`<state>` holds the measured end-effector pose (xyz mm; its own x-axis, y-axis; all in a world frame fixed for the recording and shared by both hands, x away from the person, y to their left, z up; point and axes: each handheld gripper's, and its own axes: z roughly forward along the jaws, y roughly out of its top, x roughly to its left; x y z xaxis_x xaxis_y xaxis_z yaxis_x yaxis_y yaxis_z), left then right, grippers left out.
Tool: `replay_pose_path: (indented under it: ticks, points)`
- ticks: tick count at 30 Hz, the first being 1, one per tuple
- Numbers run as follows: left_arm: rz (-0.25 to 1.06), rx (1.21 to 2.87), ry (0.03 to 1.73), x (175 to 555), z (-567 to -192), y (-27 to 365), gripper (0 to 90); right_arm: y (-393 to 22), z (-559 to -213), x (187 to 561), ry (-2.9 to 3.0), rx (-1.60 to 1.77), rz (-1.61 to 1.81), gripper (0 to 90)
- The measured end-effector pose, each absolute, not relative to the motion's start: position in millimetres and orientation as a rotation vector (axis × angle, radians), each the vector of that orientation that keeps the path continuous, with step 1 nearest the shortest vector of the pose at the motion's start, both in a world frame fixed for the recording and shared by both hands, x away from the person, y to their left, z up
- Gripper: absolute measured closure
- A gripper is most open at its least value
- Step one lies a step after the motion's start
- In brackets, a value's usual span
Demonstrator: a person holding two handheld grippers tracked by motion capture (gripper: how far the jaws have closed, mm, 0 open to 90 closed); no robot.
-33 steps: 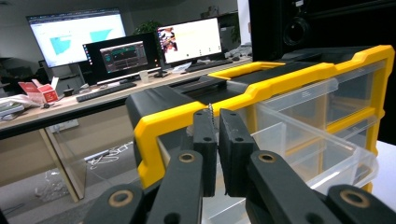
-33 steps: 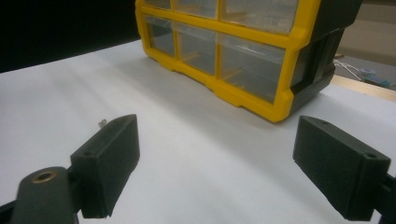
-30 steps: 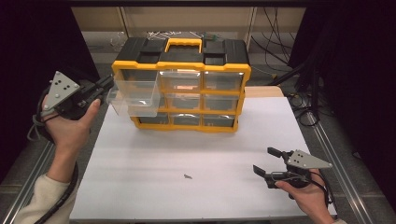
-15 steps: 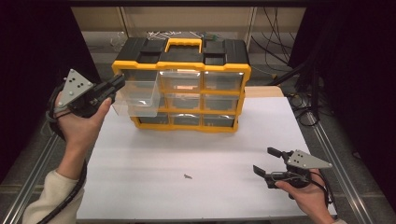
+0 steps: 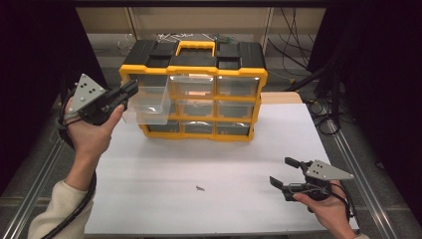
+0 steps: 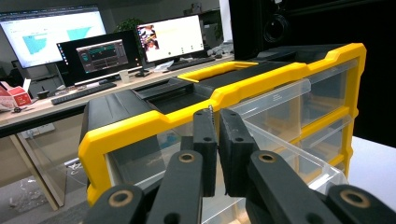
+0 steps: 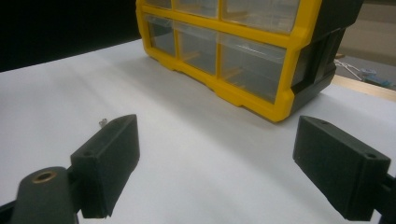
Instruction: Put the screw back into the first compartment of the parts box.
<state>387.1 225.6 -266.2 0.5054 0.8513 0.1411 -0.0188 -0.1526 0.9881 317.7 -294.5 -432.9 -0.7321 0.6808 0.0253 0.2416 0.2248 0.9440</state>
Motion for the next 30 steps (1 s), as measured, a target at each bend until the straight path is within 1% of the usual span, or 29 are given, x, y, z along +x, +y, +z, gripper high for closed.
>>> replay_pose_path:
  ticks: [27,28,29,30]
  points:
    - [0.871,1.548,0.767,394.4,-275.3,224.6,85.0,-294.9,-432.9,318.0,2.113,0.843,1.508,15.5]
    - [0.872,1.535,0.767,394.2,-275.4,225.5,84.3,-294.6,-433.1,318.2,2.108,0.841,1.513,15.5]
    - [0.872,1.527,0.77,393.8,-275.3,226.2,81.7,-294.4,-433.0,317.6,2.115,0.853,1.513,15.4]
    - [0.862,1.512,0.775,393.4,-275.1,227.3,77.2,-294.7,-432.8,317.5,2.119,0.854,1.509,15.5]
